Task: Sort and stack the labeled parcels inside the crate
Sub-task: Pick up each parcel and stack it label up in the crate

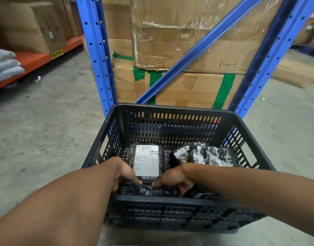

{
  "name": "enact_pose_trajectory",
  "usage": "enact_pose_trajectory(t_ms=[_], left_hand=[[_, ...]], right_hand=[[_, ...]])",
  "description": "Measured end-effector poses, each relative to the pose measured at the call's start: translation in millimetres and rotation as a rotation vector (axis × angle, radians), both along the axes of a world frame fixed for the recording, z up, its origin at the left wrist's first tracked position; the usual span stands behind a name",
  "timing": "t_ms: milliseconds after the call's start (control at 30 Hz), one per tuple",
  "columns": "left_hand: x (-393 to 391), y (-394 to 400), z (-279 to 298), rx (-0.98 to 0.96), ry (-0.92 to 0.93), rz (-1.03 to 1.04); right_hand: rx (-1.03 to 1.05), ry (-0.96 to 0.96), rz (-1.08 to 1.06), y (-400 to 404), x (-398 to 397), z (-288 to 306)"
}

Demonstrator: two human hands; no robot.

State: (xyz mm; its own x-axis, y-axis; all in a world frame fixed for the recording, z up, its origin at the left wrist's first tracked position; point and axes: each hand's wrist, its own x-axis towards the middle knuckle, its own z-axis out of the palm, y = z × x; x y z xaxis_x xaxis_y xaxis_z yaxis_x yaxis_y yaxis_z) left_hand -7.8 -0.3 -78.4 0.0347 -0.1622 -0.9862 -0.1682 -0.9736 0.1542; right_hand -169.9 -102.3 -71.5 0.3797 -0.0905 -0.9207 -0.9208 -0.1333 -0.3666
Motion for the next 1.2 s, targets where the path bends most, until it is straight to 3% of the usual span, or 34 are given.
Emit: enact_pose_trajectory(t_ms=[200, 300, 567, 700, 867, 1000, 1200], left_hand=[[12.7, -8.4, 48.0, -0.074, 0.072, 0.139], [21.7, -11.7, 80.8, -0.193, 0.04, 0.18], [36.2, -11.6, 106.7, -0.695, -0.109, 0.361], [30.2, -19.5, 103.1, -0.904, -0.356, 0.348], [29.5, -18.2, 95.8, -0.8, -0.264, 0.473], [32.8, -19.1, 86.2, -0.689, 0.03, 0.579], [32.4, -24.0, 74.1, -0.7, -0.142, 0.548]], right_hand=[[0.096, -0.315, -0.035, -32.3, -12.3, 37.1], [-0.035, -0.44, 0.063, -57.8, -16.2, 57.4], [-0.344, -0.75, -0.23, -102.5, -25.1, 95.8], [-0.299, -0.812, -0.315, -102.3, -22.9, 100.1], [-0.225, -0.838, -0.497, -89.3, -17.0, 87.9], [-0.102, -0.79, -0.6, -71.4, -11.0, 67.7], [0.069, -0.601, -0.523, -64.9, -6.8, 52.2]])
